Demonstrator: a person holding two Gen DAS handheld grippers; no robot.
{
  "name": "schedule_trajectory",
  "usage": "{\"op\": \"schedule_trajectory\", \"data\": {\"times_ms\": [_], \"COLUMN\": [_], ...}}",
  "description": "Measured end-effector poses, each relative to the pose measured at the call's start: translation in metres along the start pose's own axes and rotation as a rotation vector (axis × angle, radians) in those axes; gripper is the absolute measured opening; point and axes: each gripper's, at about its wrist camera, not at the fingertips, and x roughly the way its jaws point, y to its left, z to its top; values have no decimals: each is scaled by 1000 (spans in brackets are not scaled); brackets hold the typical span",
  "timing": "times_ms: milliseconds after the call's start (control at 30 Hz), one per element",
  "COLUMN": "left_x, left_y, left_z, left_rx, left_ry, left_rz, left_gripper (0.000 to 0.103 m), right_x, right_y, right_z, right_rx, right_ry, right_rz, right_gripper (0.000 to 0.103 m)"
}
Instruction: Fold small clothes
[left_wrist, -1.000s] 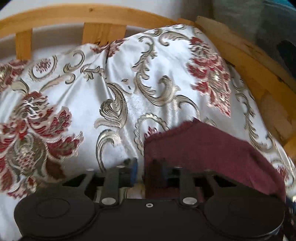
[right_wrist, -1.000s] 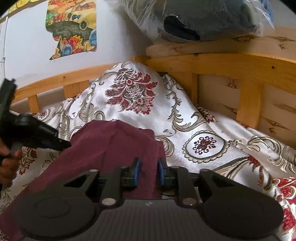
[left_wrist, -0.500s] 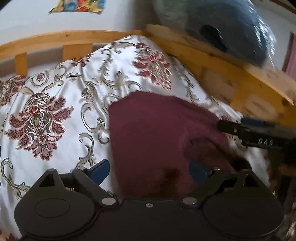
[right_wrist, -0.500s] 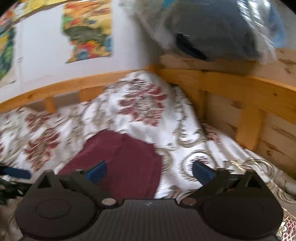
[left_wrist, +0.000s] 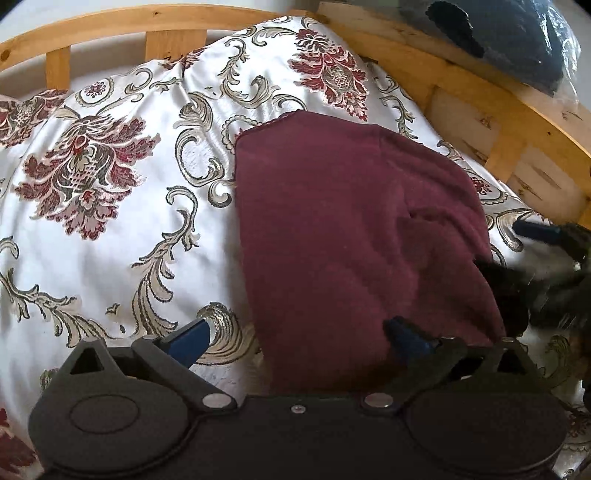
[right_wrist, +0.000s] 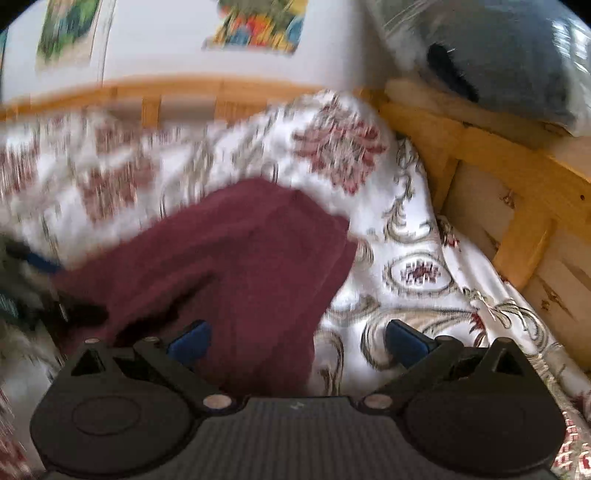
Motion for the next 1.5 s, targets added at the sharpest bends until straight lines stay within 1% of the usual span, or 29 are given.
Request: {"op": "schedule_trajectory", "data": {"times_ms": [100,133,167,200,233,267,300,333,367,400,433,467,567,600,633,767,833,900,933,967,1000,1033,1067,1100,1167,1233,1333,1400,1500], "left_x": [1,2,2,2,3,3,3,3,2,2,2,1,0,0,0,1,1,1,2,2,2,2,1,1,1,1,1,1,3], "left_y": [2,2,2,1,1,0,0,-1,-1,-2,-2,-2,0,1,0,-4,-5,-4,-3,-3,-2,-1,0,1,2,3,2,2,2], "left_z": [0,0,0,0,0,0,-1,-1,-1,-1,-1,-1,-1,-1,-1,-3,-4,-4,-4,-3,-3,-2,-1,-1,0,0,1,1,1], "left_rx": [-14,-17,-20,-23,-25,-27,-28,-28,-26,-24,-22,-20,-44,-54,-59,-24,-20,-20,-21,-23,-25,-30,-36,-41,-53,-70,-83,-83,-85], "left_ry": [3,3,3,3,3,3,3,2,1,0,-1,-1,11,13,14,13,9,10,12,16,22,28,33,39,50,60,70,74,78], "left_rz": [-7,-8,-7,-5,-3,-1,1,4,6,8,9,8,-27,-42,-52,-33,-31,-31,-32,-32,-33,-34,-35,-35,-32,-31,-27,-25,-25], "left_gripper": [102,102,102,102,102,103,103,102,102,102,102,102,102,102,102,102,102,102,102,102,102,102,102,102,102,102,102,102,102], "right_x": [-7,-5,-1,5,11,14,18,21,24,28,31,32,29,32,36,55,53,49,48,47,47,48,47,47,46,46,48,48,49], "right_y": [-21,-28,-32,-33,-33,-31,-29,-28,-26,-23,-20,-18,-15,-18,-19,-23,-28,-34,-37,-41,-44,-48,-50,-50,-47,-42,-36,-31,-27], "right_z": [4,5,5,5,7,7,8,8,9,10,11,12,21,24,25,12,9,9,9,8,7,6,5,5,8,10,11,10,9], "right_rx": [207,260,294,304,293,272,256,251,250,248,242,228,196,206,212,230,268,309,330,356,385,413,437,451,444,430,418,395,369], "right_ry": [-133,-149,-148,-139,-131,-124,-120,-116,-108,-100,-95,-104,-180,-193,-187,-109,-117,-135,-144,-150,-151,-151,-157,-157,-150,-143,-111,-90,-68], "right_rz": [-1,-6,-14,-35,-60,-74,-72,-61,-43,-33,-34,-45,-127,-134,-133,-147,-133,-109,-91,-73,-47,-23,-1,13,20,29,40,30,36], "right_gripper": [102,93,77,71,60,55,52,42,21,11,7,6,6,6,6,6,8,13,22,39,49,63,69,71,84,91,94,96,102]}}
